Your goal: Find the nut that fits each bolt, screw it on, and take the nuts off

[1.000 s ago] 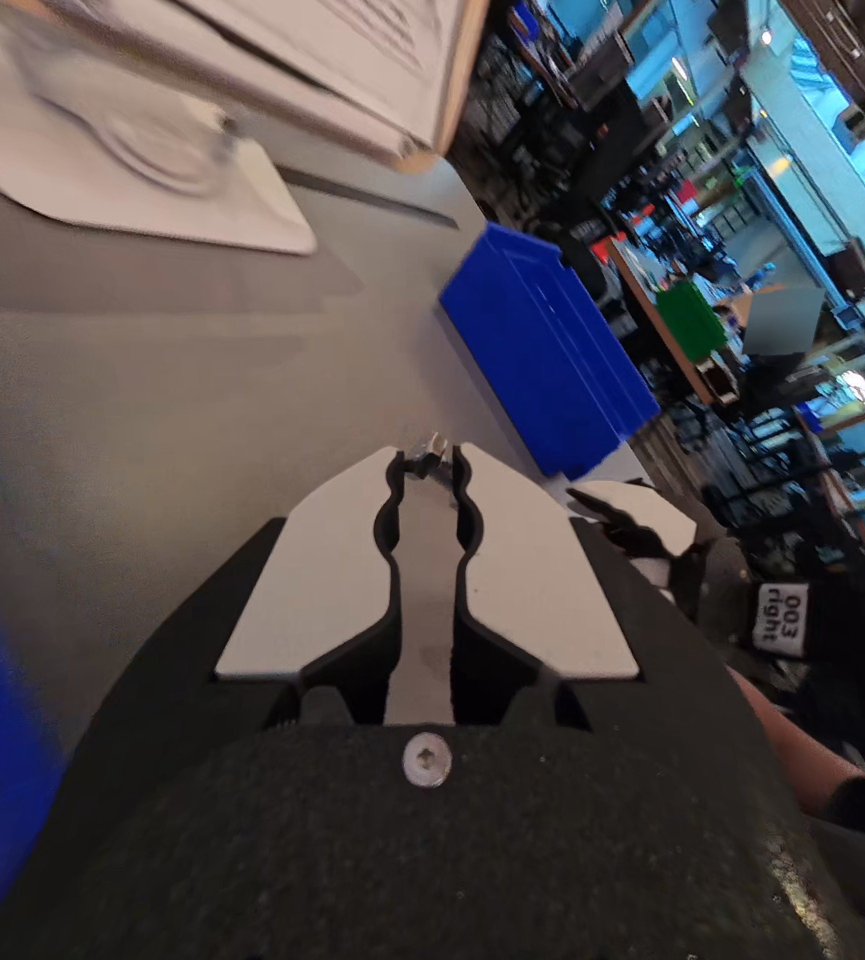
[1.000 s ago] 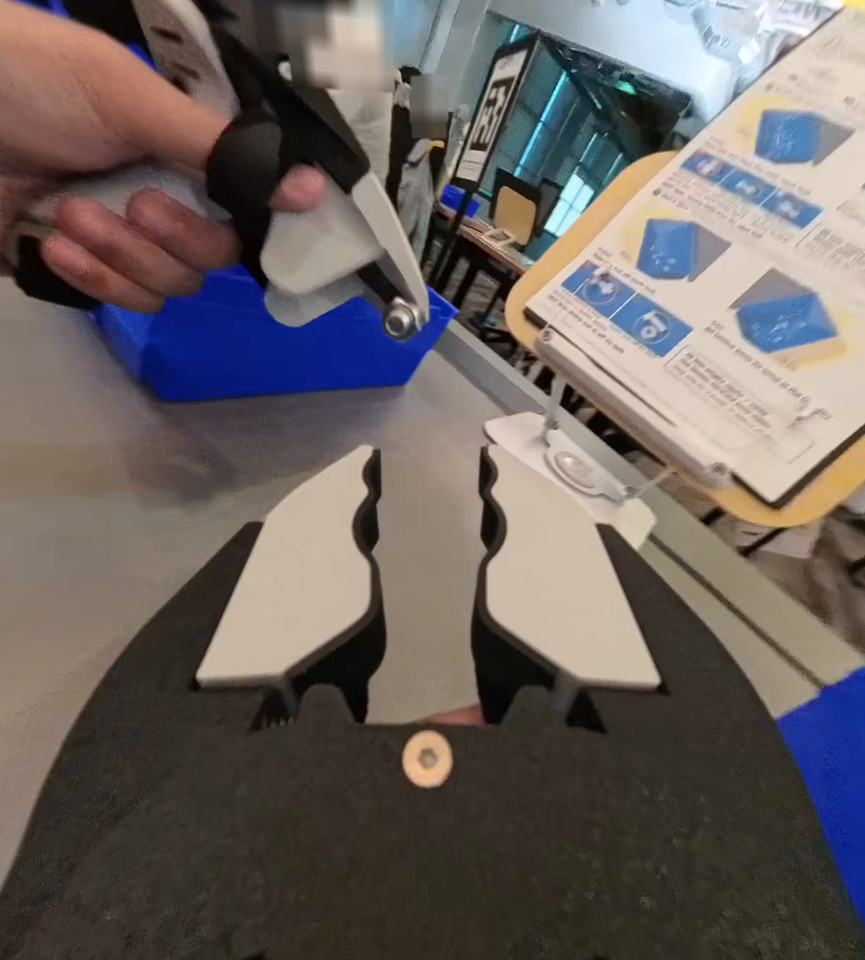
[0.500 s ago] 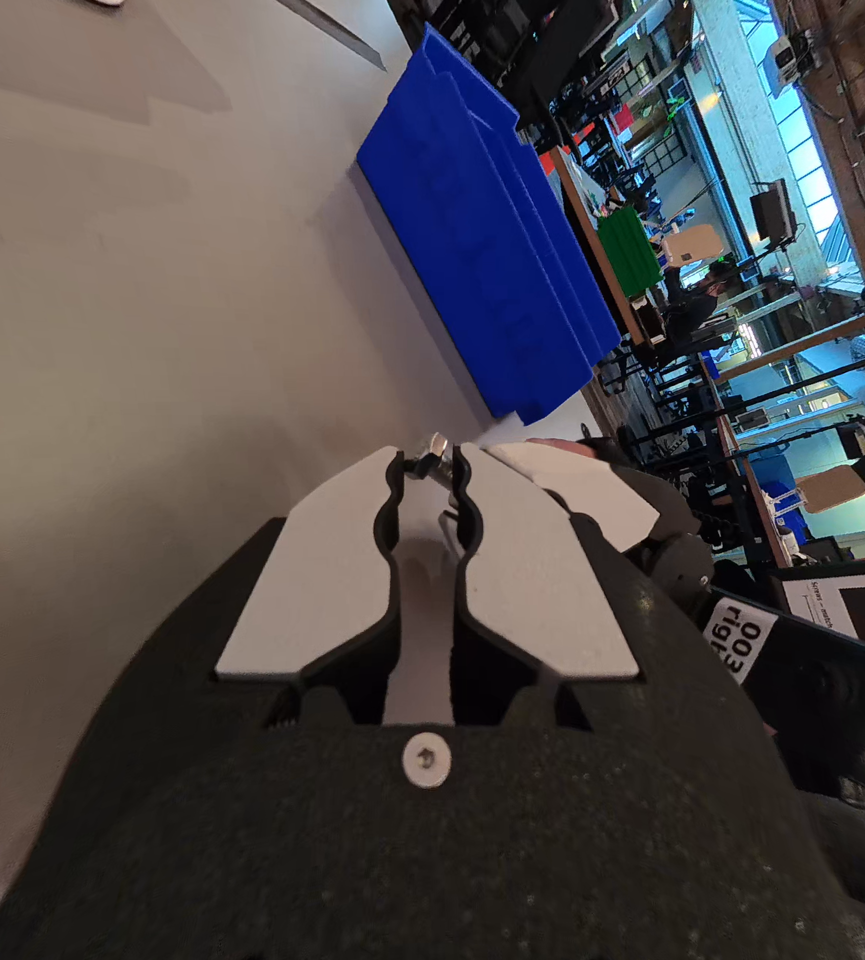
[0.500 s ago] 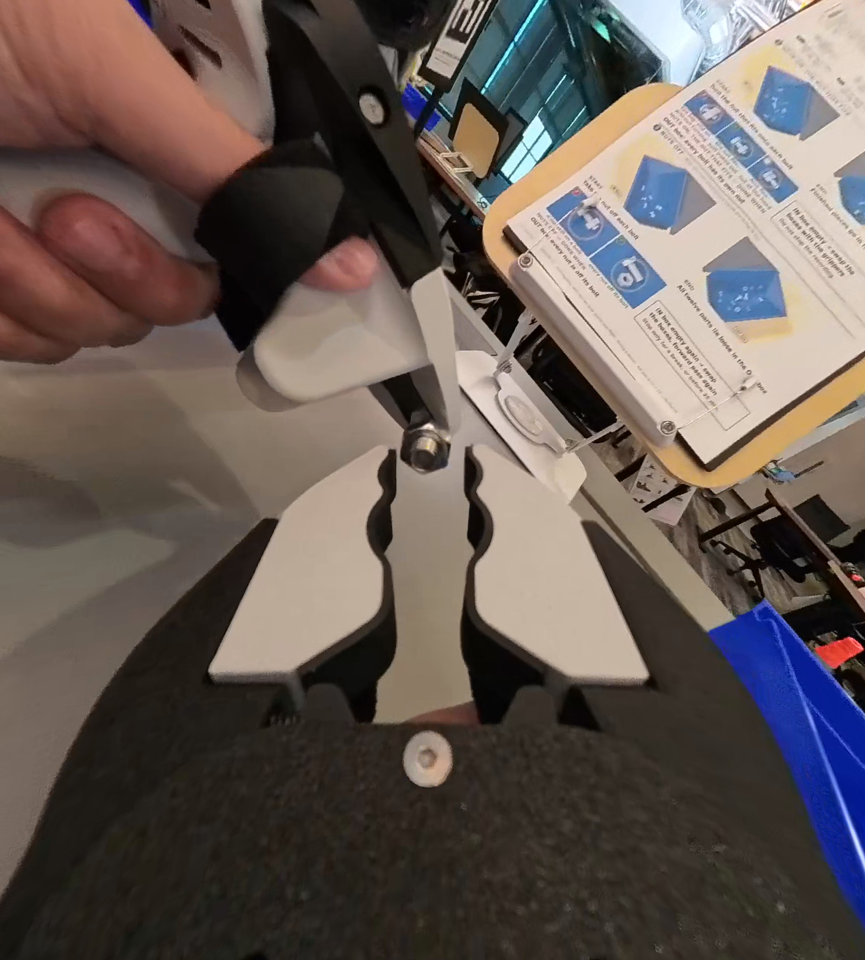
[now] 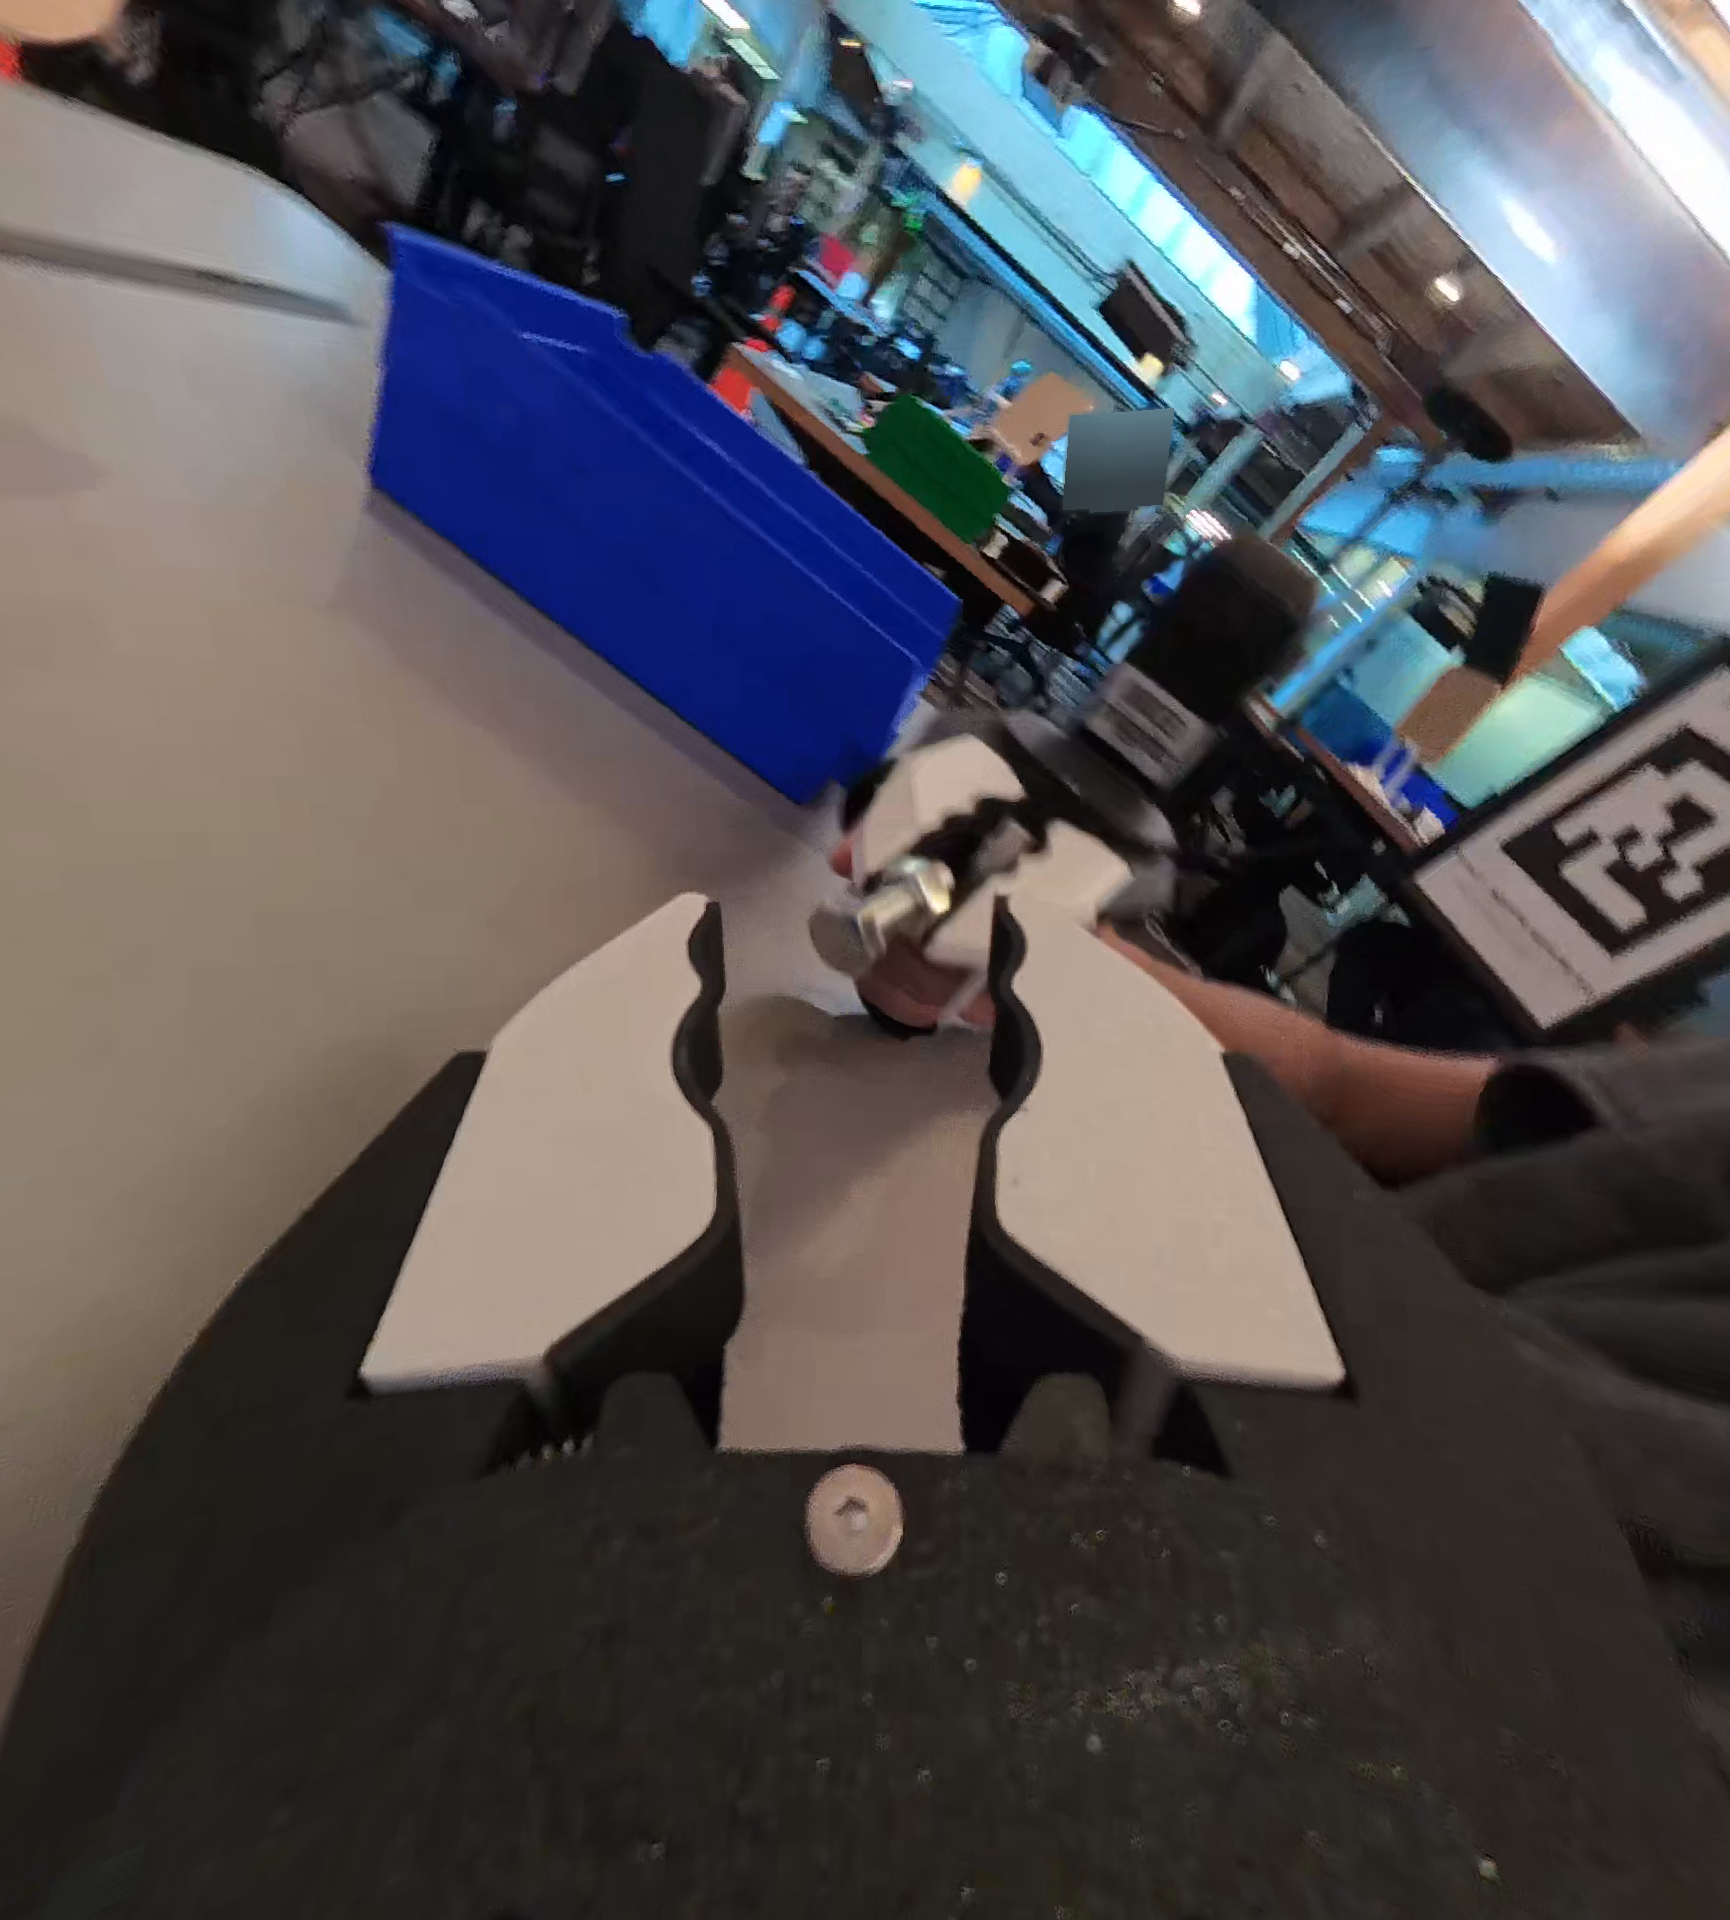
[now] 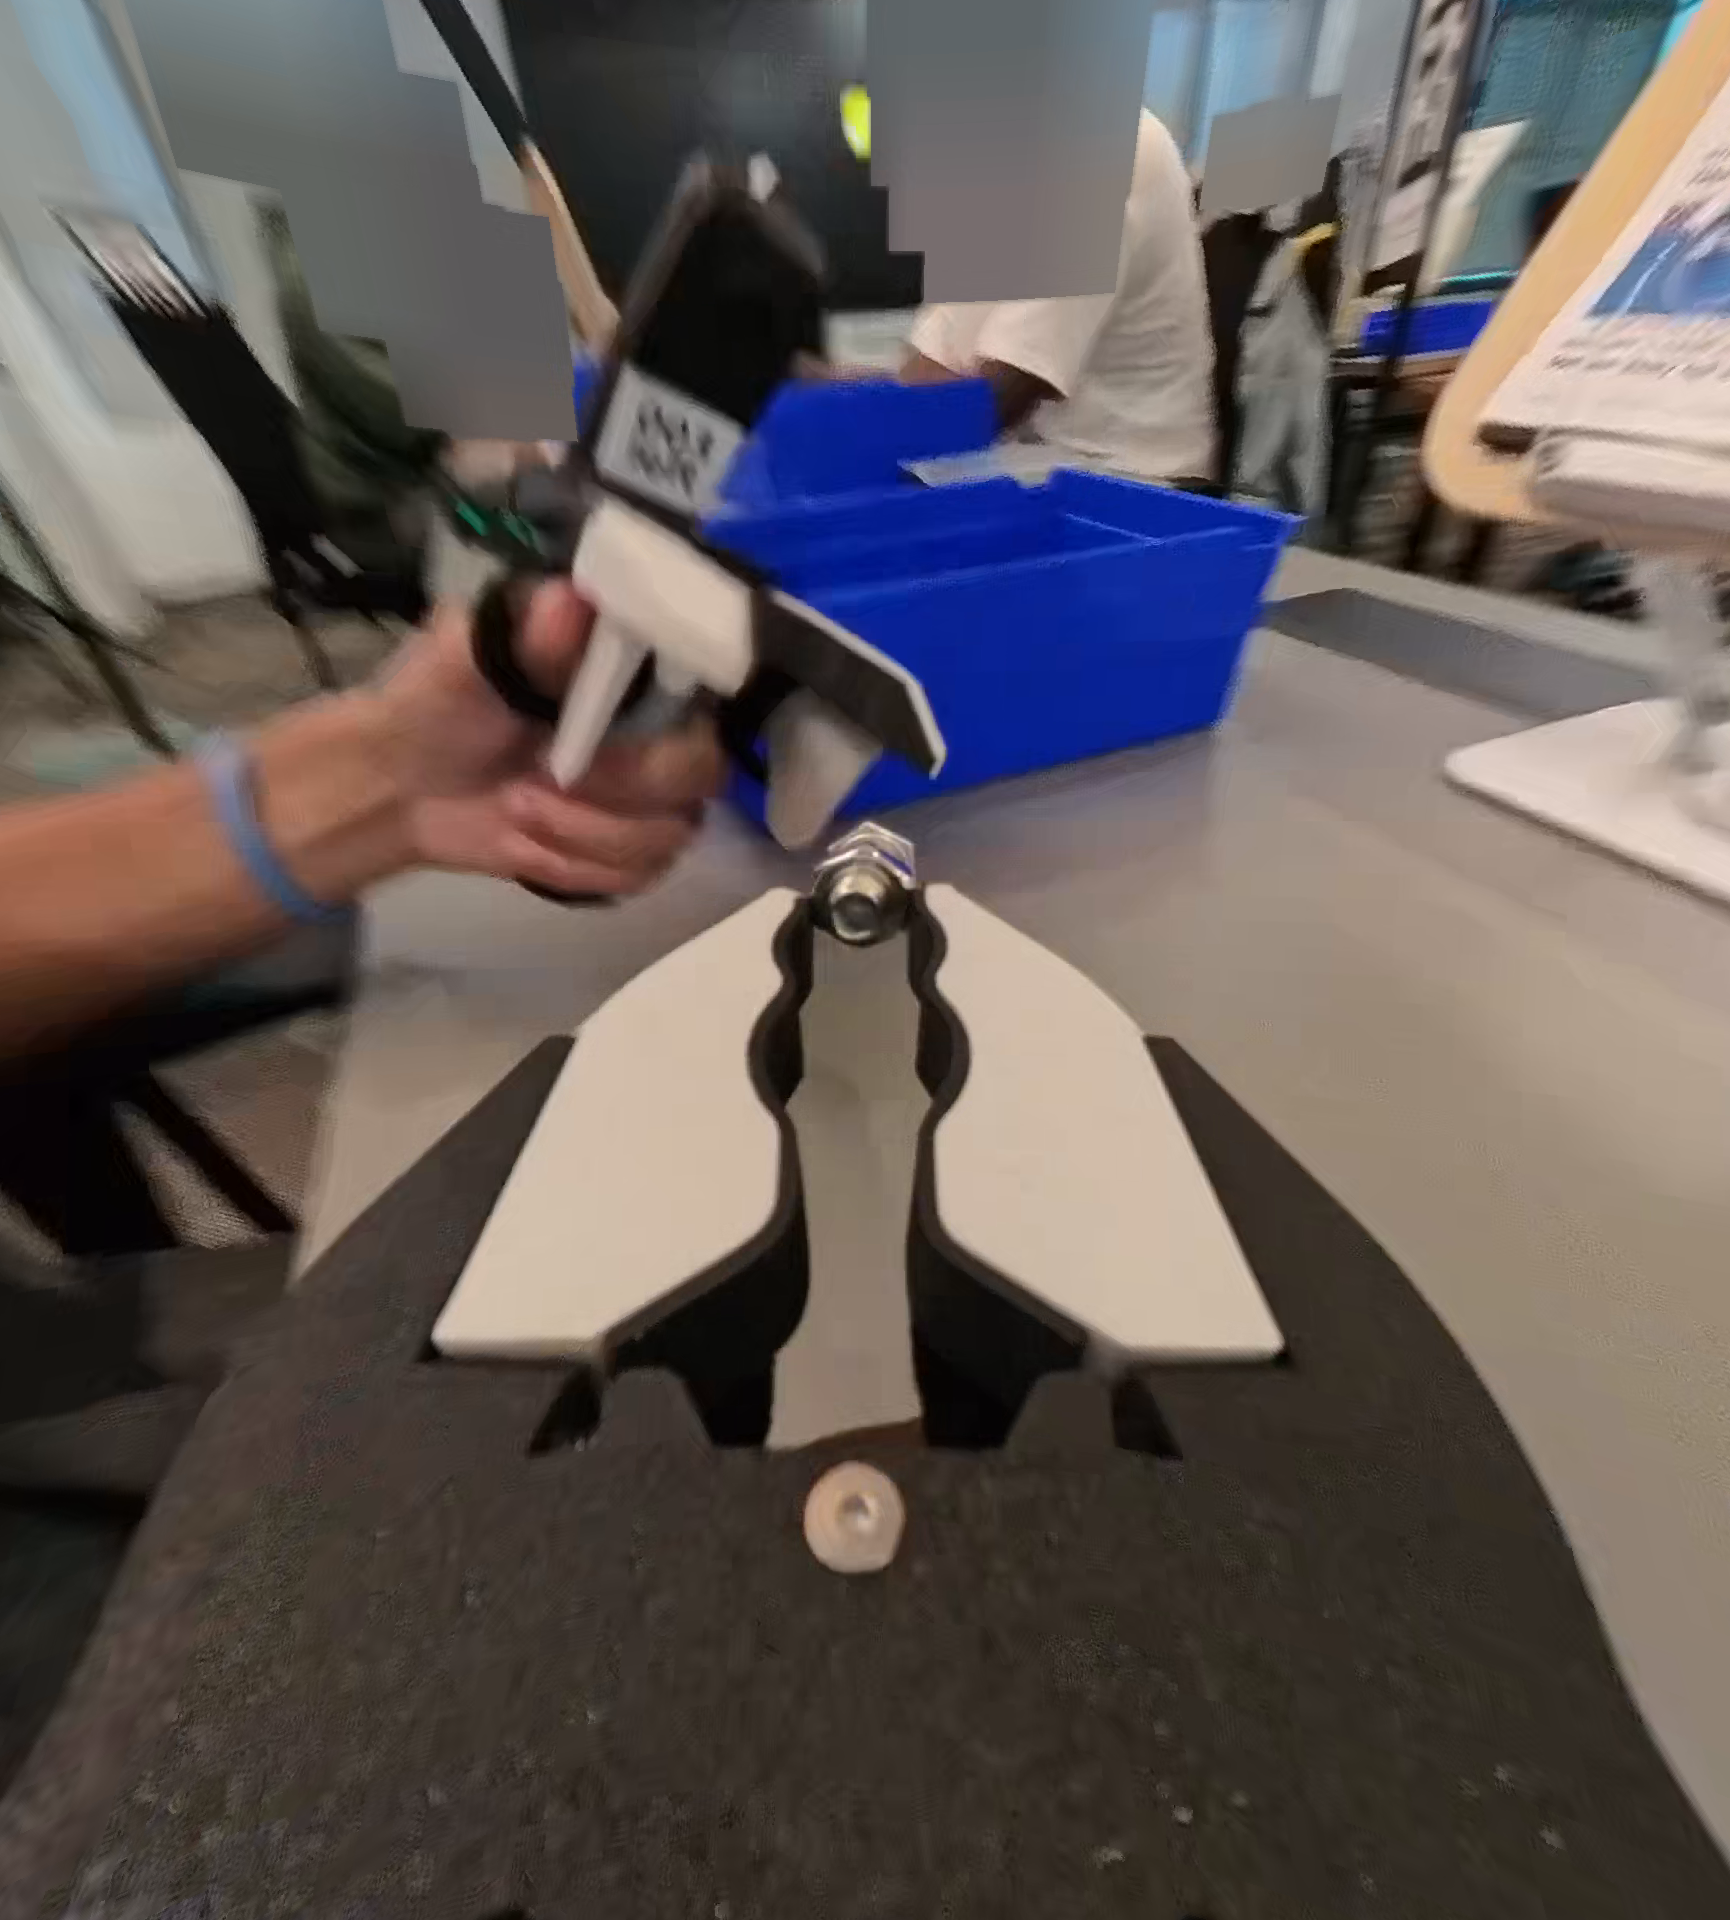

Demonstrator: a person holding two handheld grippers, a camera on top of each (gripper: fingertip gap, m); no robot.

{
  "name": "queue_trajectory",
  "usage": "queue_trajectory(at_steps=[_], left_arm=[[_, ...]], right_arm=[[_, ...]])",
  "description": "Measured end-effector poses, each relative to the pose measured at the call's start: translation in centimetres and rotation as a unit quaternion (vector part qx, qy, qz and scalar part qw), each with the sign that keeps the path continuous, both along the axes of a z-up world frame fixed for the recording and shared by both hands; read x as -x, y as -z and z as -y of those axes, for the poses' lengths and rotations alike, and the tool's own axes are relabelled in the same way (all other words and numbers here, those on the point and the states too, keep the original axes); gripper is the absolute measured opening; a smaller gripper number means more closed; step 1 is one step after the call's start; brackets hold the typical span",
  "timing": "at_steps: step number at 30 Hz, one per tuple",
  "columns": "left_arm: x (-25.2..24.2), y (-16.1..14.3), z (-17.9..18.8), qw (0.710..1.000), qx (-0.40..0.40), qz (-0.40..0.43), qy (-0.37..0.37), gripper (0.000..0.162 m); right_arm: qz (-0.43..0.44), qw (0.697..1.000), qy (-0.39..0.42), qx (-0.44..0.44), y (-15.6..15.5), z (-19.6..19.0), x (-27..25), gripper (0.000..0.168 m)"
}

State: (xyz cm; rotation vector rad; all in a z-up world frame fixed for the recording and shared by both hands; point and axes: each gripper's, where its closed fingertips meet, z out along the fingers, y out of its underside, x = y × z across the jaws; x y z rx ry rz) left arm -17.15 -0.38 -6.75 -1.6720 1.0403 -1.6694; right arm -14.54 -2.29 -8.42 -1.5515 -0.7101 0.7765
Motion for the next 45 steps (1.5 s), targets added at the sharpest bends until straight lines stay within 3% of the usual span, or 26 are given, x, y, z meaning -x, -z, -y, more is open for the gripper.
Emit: queue_trajectory(at_steps=[4,10,13,22,28,32,34,39,42,45], left_arm=[[-0.1,0.8,1.5,0.997,-0.057,0.023,0.043,0.049],[-1.5,0.7,3.6,0.99,-0.11,0.049,0.075,0.042],[-1.5,0.3,3.7,0.989,-0.12,0.059,0.069,0.019],[-1.1,0.6,4.0,0.991,-0.024,0.055,0.117,0.018],[-1.0,0.4,4.4,0.991,-0.055,0.061,0.109,0.027],[-1.1,0.3,4.1,0.991,-0.039,0.067,0.107,0.031],[-1.0,0.3,4.3,0.99,-0.04,0.066,0.118,0.018],[-0.7,0.6,4.2,0.991,-0.045,0.047,0.119,0.018],[-0.6,0.8,4.4,0.99,-0.054,0.038,0.124,0.018],[-0.5,0.5,4.3,0.99,-0.053,0.046,0.123,0.018]], right_arm=[[-0.16,0.969,-0.146,0.12,-1.6,2.0,0.3,0.018],[-0.232,0.937,-0.177,0.189,-1.7,2.0,1.4,0.017],[-0.237,0.931,-0.181,0.209,-1.2,1.9,1.6,0.017],[-0.168,0.965,-0.157,0.127,-0.7,2.1,2.0,0.018],[-0.236,0.944,-0.168,0.156,-1.8,1.9,1.1,0.017],[-0.211,0.951,-0.168,0.149,-1.5,2.1,1.5,0.017],[-0.201,0.954,-0.168,0.147,-1.2,2.3,1.9,0.017],[-0.121,0.977,-0.144,0.101,-0.2,2.3,2.2,0.018],[-0.114,0.976,-0.152,0.109,0.0,2.7,2.2,0.033],[-0.128,0.966,-0.168,0.151,0.3,2.7,2.3,0.035]])
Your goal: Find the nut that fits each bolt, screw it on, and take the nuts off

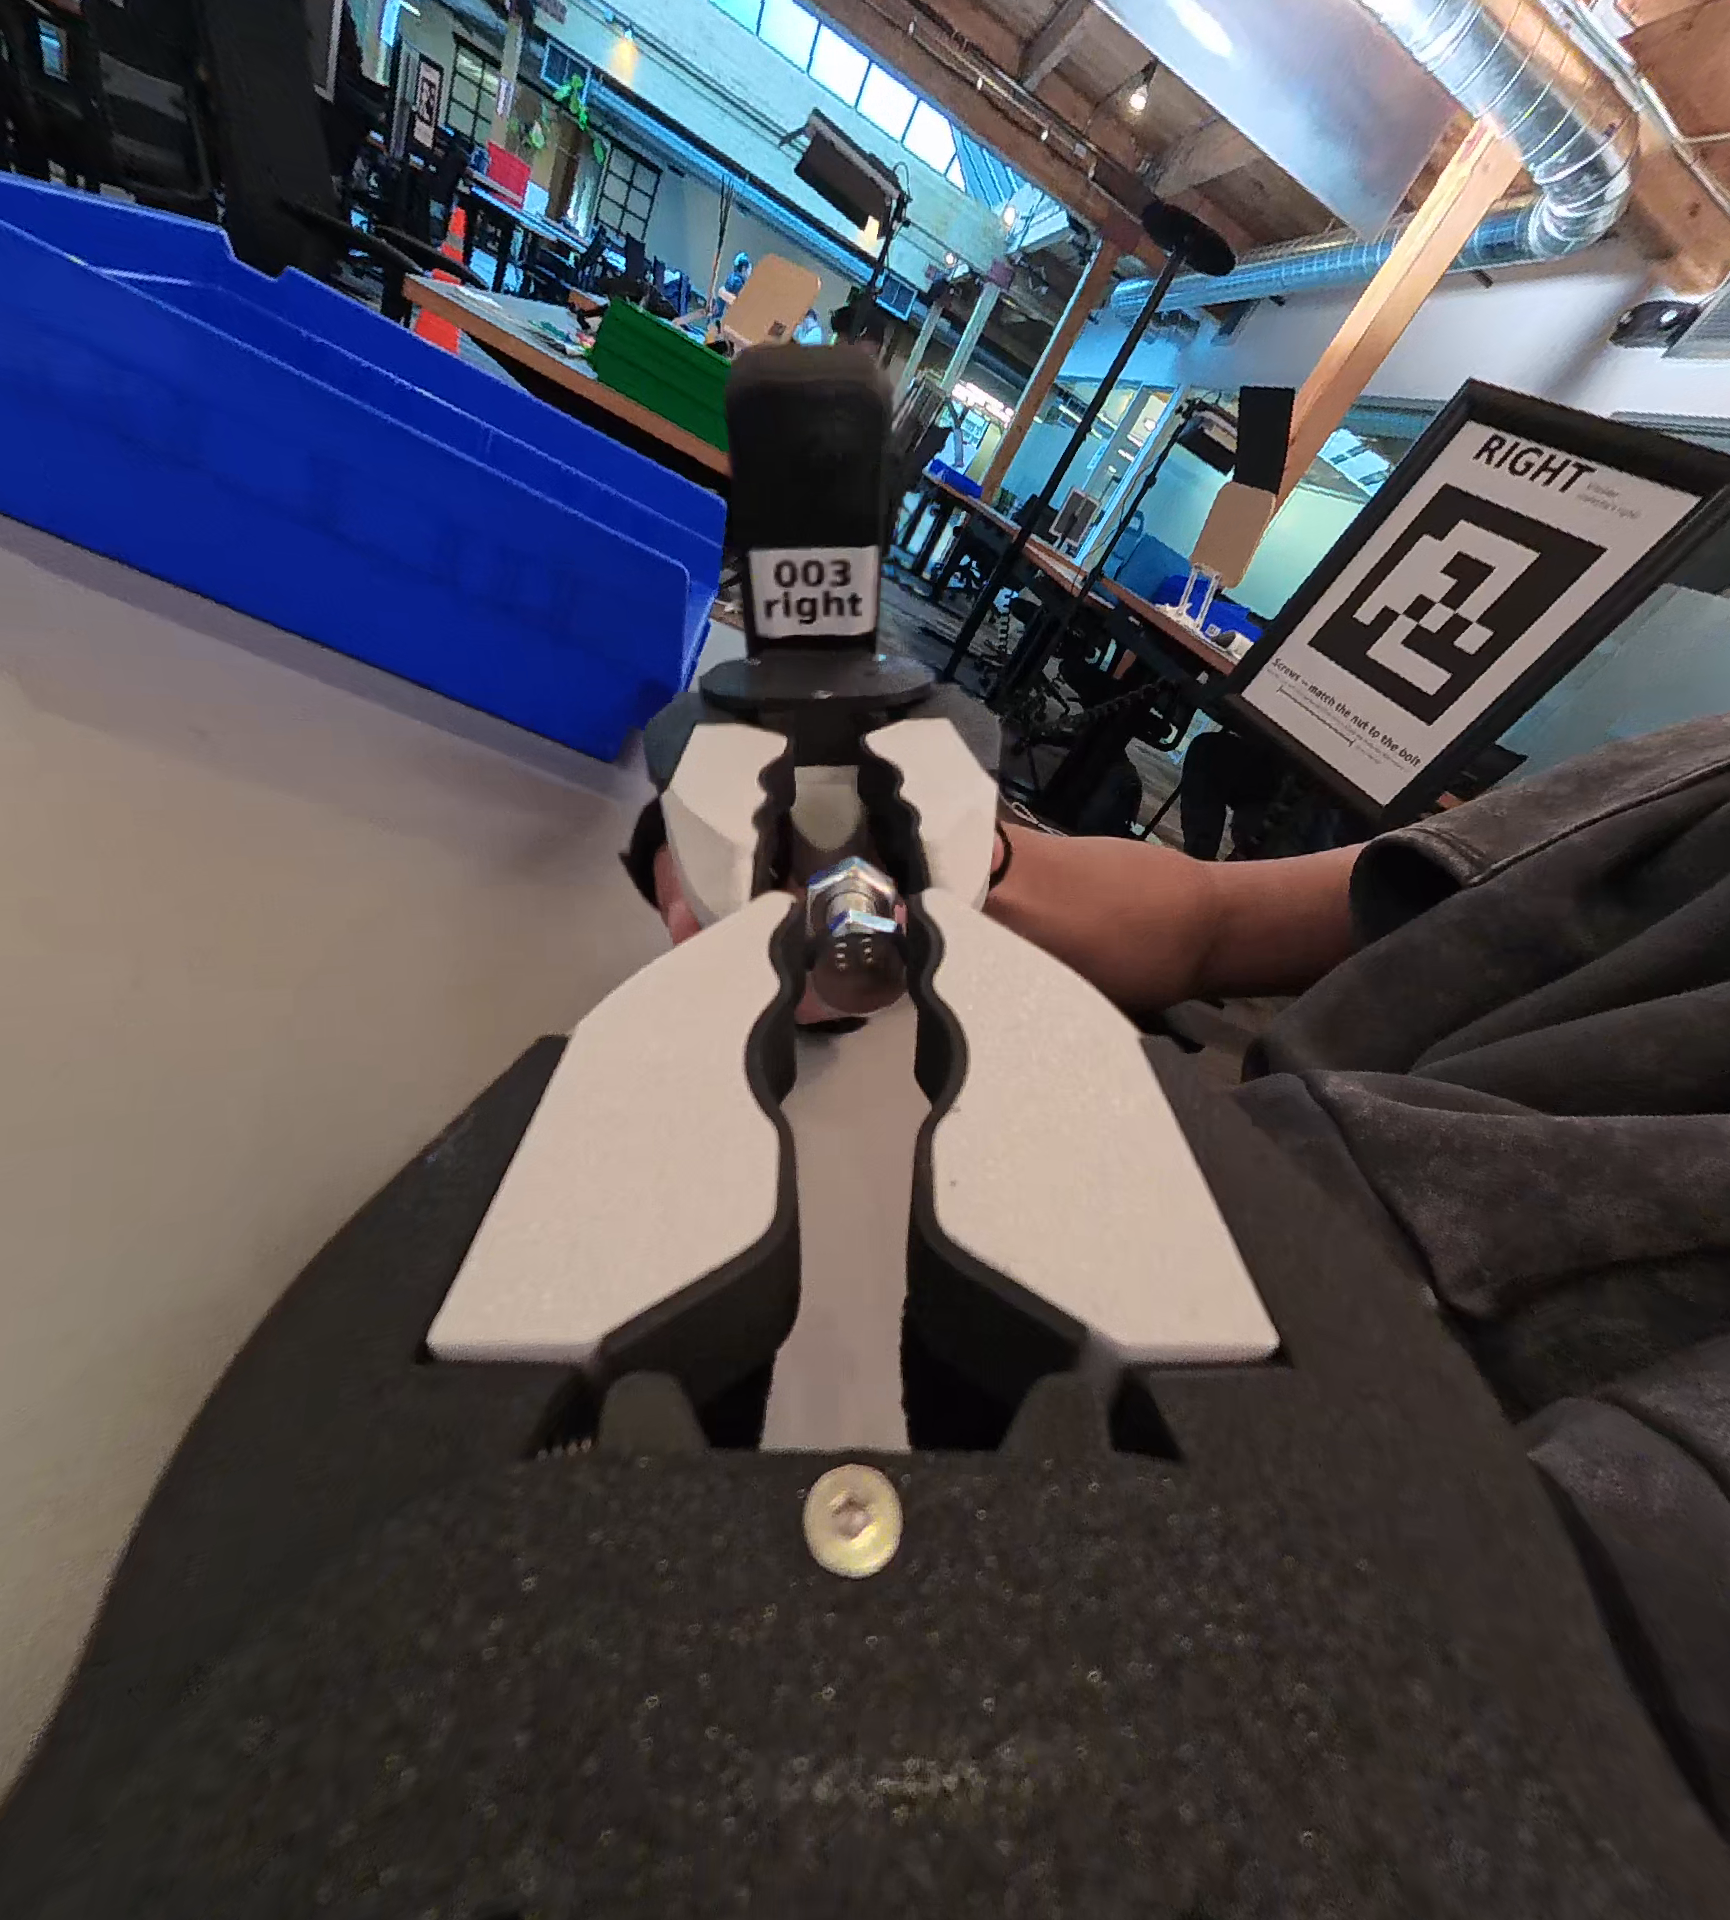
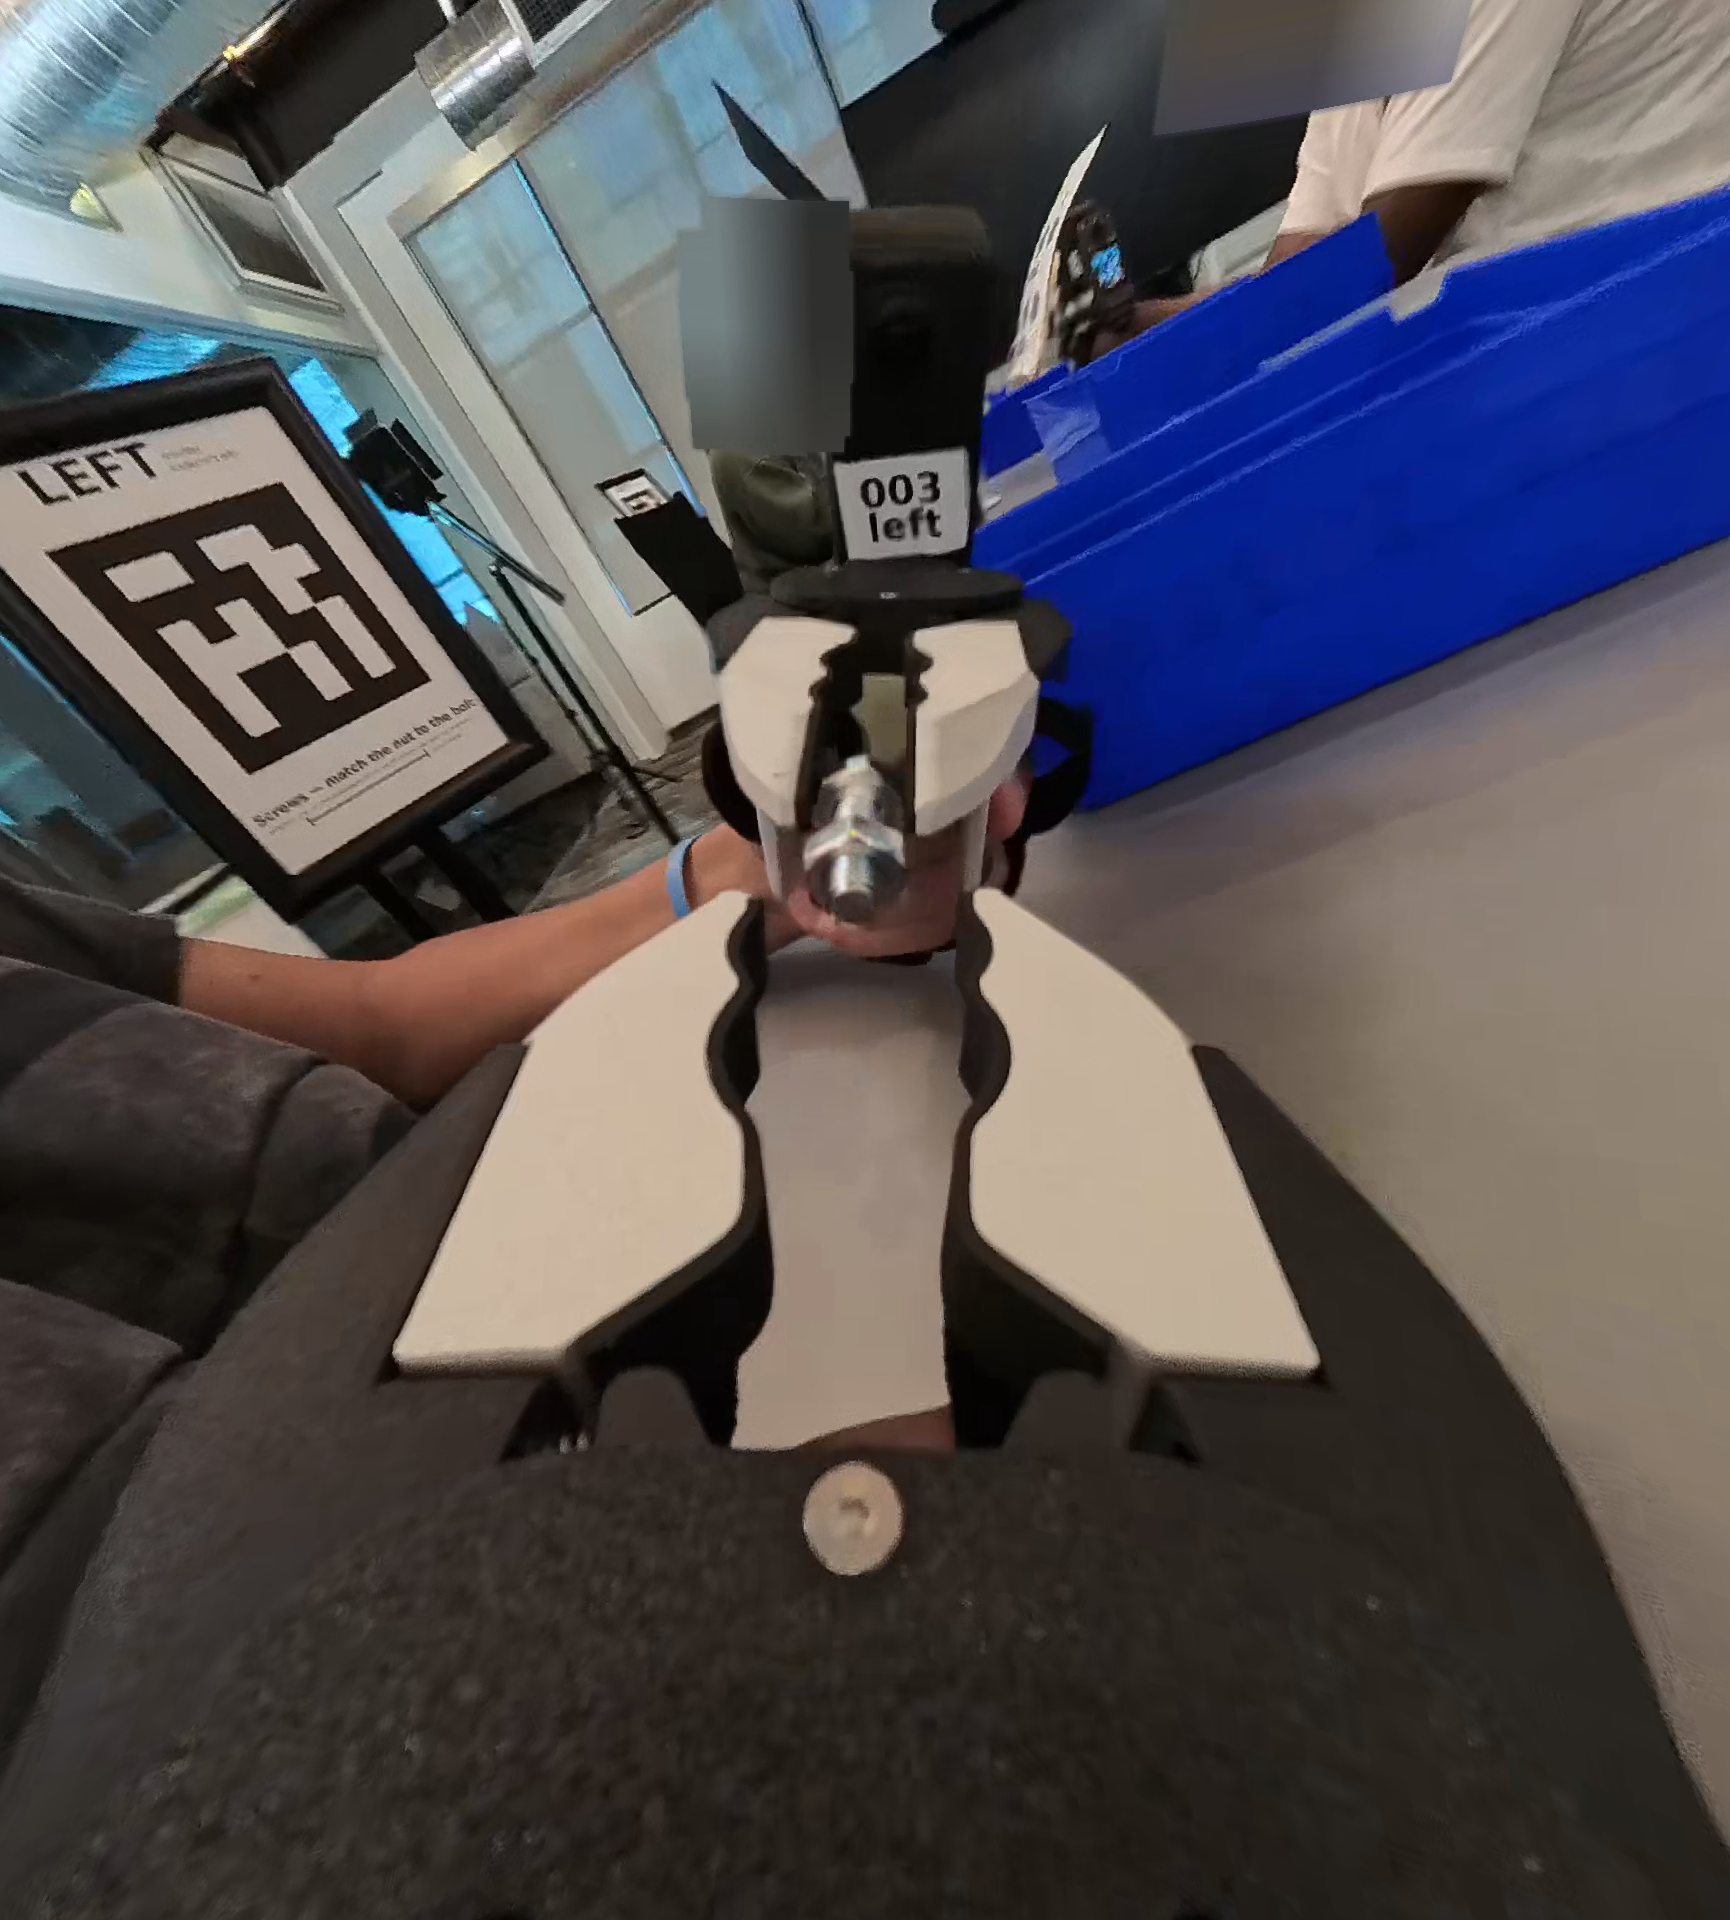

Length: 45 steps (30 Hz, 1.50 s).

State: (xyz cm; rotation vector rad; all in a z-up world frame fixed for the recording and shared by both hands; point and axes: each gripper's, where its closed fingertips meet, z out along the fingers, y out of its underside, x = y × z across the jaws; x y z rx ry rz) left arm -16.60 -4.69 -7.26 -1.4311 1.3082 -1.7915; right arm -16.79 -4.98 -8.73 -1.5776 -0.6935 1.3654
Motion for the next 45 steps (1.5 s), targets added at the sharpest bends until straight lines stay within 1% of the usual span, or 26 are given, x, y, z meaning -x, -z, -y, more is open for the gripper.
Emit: queue_trajectory(at_steps=[1,2,4,6,7,8,9,11,14,15,16,19,20,21,26,27,29,30,31,33,35,37,39,42,45], left_arm=[[0.0,-0.1,-0.1,1.0,0.001,0.002,-0.001,0.018],[0.0,-0.1,-0.1,1.0,0.003,0.004,-0.001,0.018],[0.1,-0.1,0.0,1.0,0.009,0.004,0.005,0.018],[0.1,-0.2,0.1,1.0,0.015,0.008,0.009,0.018],[0.2,-0.3,0.2,1.0,0.018,0.009,0.014,0.018],[0.2,-0.3,0.2,1.0,0.019,0.01,0.014,0.018],[0.1,-0.2,0.1,1.0,0.015,0.007,0.008,0.018],[0.0,-0.1,0.1,1.0,0.016,0.005,0.006,0.018],[0.0,-0.2,0.2,1.0,0.01,0.004,0.007,0.018],[0.0,-0.2,0.0,1.0,0.007,0.004,0.001,0.017],[0.0,-0.1,0.1,1.0,0.007,0.002,0.005,0.018],[-0.1,0.2,0.2,1.0,0.004,-0.006,0.005,0.018],[-0.2,0.4,0.3,1.0,0.003,-0.01,0.007,0.018],[-0.3,0.5,0.3,1.0,0.001,-0.012,0.006,0.018],[-0.5,0.3,0.1,1.0,0.009,-0.003,0.0,0.018],[-0.4,0.3,0.2,1.0,0.013,0.002,0.004,0.02],[-0.3,0.3,0.2,1.0,0.02,0.0,0.009,0.035],[-0.3,0.5,0.0,1.0,0.016,-0.005,0.004,0.038],[-0.2,0.7,-0.1,1.0,0.01,-0.009,-0.002,0.038],[-0.1,0.6,-0.1,1.0,0.011,-0.004,0.0,0.038],[-0.2,0.6,-0.2,1.0,0.012,-0.003,-0.003,0.036],[-0.2,0.7,-0.2,1.0,0.009,-0.004,-0.002,0.024],[-0.1,0.7,0.0,1.0,0.01,-0.004,0.006,0.018],[0.0,0.9,0.1,1.0,0.007,-0.013,0.011,0.018],[-0.1,0.4,0.0,1.0,0.011,0.003,0.006,0.018]], right_arm=[[0.004,1.0,-0.016,0.02,0.4,0.2,0.2,0.035],[0.009,0.999,-0.029,0.027,0.5,0.4,0.5,0.031],[-0.001,1.0,-0.012,0.006,0.0,0.2,0.5,0.016],[-0.002,1.0,0.001,-0.007,-0.3,0.0,0.3,0.014],[0.0,1.0,-0.004,-0.006,-0.3,0.2,0.3,0.009],[0.002,1.0,0.002,-0.011,-0.2,0.0,0.2,0.0],[-0.002,1.0,0.01,-0.015,-0.3,-0.1,0.0,0.0],[-0.01,1.0,0.0,-0.01,-0.4,0.0,0.0,0.0],[0.006,1.0,-0.011,-0.001,0.2,0.3,0.3,0.002],[0.006,1.0,-0.016,0.005,0.2,0.4,0.4,0.018],[0.004,1.0,-0.02,0.009,0.1,0.4,0.5,0.027],[0.0,1.0,-0.01,0.011,0.1,0.2,0.5,0.03],[0.002,1.0,-0.011,0.012,0.2,0.2,0.5,0.028],[0.008,1.0,-0.01,0.008,0.3,0.1,0.6,0.02],[0.025,0.999,0.021,-0.031,-0.1,-0.3,0.3,0.019],[0.026,0.999,0.02,-0.034,-0.1,-0.3,0.2,0.019],[0.024,0.999,0.022,-0.029,0.1,-0.4,0.0,0.019],[0.019,0.999,0.022,-0.021,0.1,-0.5,-0.2,0.019],[0.01,1.0,0.022,-0.015,0.0,-0.6,-0.3,0.019],[-0.006,1.0,0.02,-0.011,-0.4,-0.6,-0.4,0.019],[-0.001,1.0,0.018,-0.014,-0.4,-0.4,-0.2,0.019],[0.006,1.0,0.015,-0.014,-0.2,-0.3,0.1,0.019],[0.006,1.0,0.018,-0.015,-0.1,-0.4,0.3,0.019],[0.003,1.0,0.018,-0.014,-0.1,-0.3,0.4,0.019],[-0.009,1.0,0.022,-0.017,-0.5,-0.4,0.3,0.018]])
